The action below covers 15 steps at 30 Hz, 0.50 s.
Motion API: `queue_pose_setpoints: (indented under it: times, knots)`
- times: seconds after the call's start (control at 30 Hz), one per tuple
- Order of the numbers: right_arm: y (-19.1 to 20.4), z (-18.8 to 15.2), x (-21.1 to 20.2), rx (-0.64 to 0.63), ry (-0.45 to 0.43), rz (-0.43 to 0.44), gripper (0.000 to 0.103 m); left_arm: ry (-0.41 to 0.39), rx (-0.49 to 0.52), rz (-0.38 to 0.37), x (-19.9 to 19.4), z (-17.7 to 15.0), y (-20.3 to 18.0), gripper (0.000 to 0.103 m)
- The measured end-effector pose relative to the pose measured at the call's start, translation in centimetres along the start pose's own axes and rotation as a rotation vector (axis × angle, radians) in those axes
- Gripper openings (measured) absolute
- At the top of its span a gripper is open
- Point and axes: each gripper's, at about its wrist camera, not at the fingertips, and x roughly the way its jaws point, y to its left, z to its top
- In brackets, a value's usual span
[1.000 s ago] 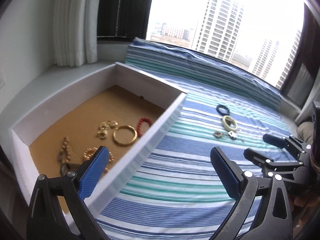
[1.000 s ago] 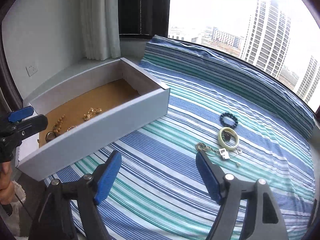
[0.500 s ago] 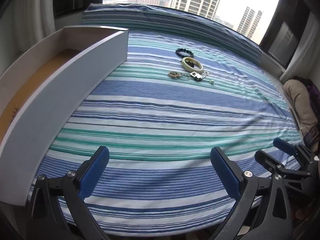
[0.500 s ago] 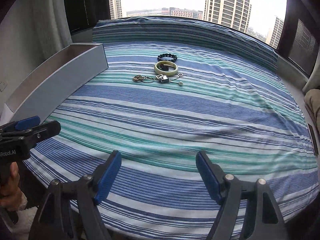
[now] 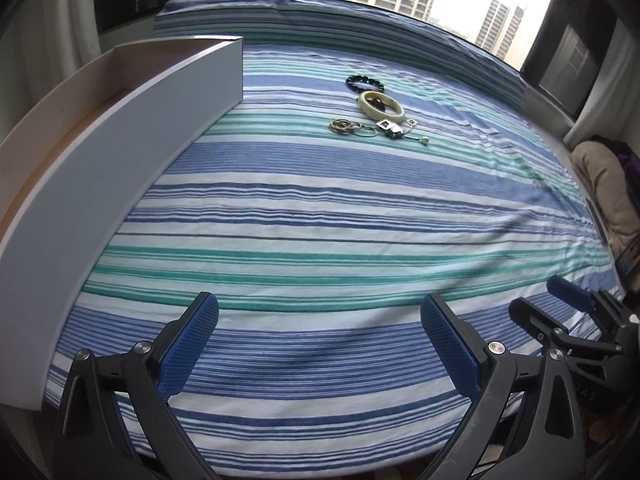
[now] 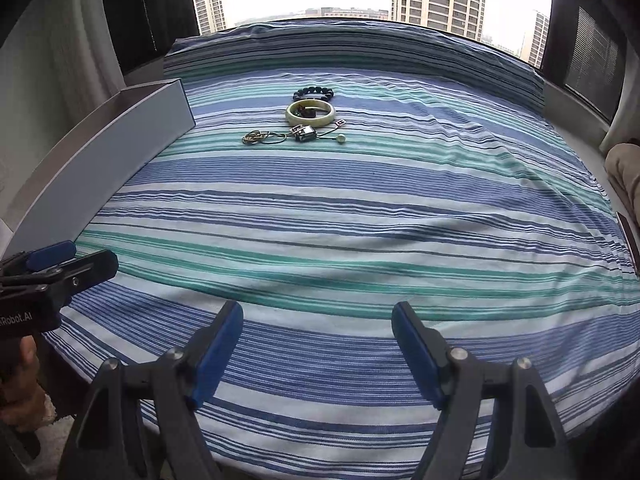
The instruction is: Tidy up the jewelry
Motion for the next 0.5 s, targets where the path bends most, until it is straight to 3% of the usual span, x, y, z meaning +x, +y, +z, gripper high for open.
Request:
queue_pose_setpoints:
  times: [0.5]
  knots:
    - [-0.9,-0.1,1.6,0.025,0.030,0.020,0.078,0.048,0.032,0.004,3.1,1.5,-1.0,0.101]
